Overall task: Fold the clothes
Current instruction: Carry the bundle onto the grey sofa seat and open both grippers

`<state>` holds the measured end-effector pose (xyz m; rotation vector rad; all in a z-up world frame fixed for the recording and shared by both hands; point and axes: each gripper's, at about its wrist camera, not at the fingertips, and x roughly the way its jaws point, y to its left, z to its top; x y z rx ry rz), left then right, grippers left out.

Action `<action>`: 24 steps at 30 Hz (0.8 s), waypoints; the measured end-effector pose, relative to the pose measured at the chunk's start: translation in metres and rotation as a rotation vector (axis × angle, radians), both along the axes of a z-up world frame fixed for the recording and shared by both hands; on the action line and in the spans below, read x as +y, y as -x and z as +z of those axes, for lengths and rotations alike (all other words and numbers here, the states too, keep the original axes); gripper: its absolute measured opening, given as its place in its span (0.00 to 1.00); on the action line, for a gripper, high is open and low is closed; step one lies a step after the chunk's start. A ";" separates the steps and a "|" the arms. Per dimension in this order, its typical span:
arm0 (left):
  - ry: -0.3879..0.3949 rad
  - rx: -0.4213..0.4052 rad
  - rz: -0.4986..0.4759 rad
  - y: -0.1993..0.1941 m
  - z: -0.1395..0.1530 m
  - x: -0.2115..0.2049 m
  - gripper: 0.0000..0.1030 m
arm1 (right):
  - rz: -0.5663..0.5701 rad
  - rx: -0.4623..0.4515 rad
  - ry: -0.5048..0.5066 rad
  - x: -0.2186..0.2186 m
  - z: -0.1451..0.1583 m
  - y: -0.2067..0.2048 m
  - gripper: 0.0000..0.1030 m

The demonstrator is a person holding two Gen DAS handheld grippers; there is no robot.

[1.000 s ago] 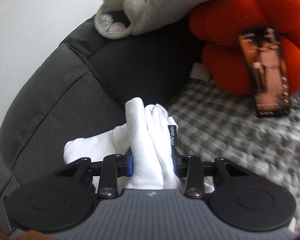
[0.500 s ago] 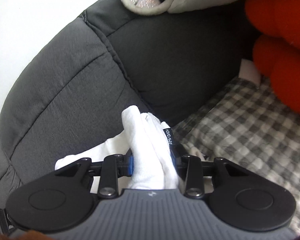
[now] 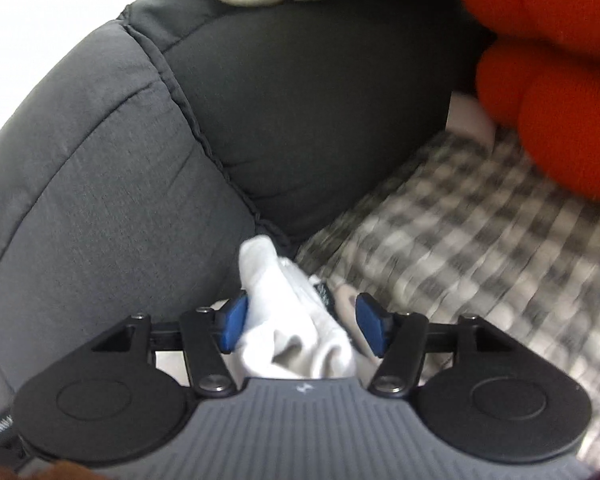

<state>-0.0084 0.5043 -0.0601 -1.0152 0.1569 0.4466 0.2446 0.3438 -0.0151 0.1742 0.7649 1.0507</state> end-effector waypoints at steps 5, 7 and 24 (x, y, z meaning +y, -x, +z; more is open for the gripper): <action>-0.148 0.036 -0.004 -0.001 0.011 -0.011 0.49 | -0.089 -0.219 -0.034 -0.014 0.022 0.028 0.50; -0.229 0.059 -0.006 -0.003 0.018 -0.017 0.49 | -0.094 -0.290 -0.046 -0.017 0.024 0.040 0.43; -0.606 0.332 -0.217 -0.036 0.023 -0.060 0.52 | -0.120 -0.353 0.031 -0.015 -0.023 0.056 0.28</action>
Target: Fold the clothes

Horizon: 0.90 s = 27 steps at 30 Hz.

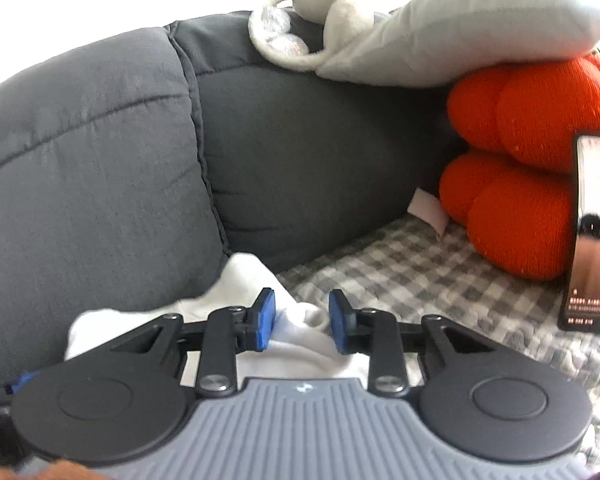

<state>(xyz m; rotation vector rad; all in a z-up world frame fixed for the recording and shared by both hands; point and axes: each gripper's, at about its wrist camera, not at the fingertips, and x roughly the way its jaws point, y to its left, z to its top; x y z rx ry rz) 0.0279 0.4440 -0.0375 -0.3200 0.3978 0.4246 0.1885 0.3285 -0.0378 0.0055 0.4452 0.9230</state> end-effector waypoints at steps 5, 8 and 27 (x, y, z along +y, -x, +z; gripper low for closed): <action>-0.101 0.074 -0.006 -0.009 -0.004 -0.006 0.52 | -0.019 0.012 0.014 0.002 -0.006 -0.001 0.28; -0.053 0.022 0.005 -0.007 -0.003 0.001 0.57 | -0.035 -0.013 0.011 0.000 0.000 0.006 0.33; -0.011 0.040 -0.025 -0.004 0.026 -0.042 0.73 | -0.220 0.106 -0.050 -0.149 0.036 0.040 0.50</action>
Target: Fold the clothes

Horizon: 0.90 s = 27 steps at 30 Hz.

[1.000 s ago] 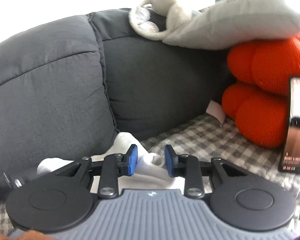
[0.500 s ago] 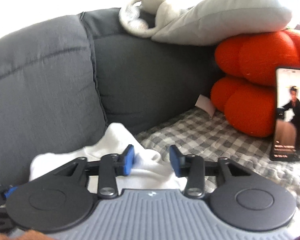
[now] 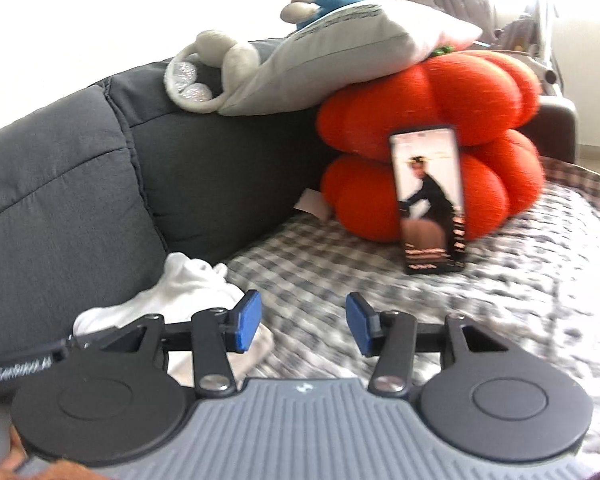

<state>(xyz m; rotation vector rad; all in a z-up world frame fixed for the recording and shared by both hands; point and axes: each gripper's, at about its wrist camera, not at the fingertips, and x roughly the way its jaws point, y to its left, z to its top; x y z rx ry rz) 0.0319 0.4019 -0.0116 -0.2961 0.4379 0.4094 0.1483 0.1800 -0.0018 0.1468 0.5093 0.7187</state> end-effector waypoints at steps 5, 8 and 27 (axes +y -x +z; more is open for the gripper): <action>-0.022 0.018 -0.017 -0.001 0.004 -0.018 0.75 | 0.009 0.025 0.000 -0.025 0.006 0.016 0.53; -0.027 0.034 -0.031 -0.001 0.007 -0.029 0.75 | 0.022 0.017 0.014 -0.039 0.010 0.028 0.56; -0.055 0.118 -0.201 0.034 0.027 -0.157 0.91 | -0.126 0.051 0.065 -0.184 0.056 0.107 0.69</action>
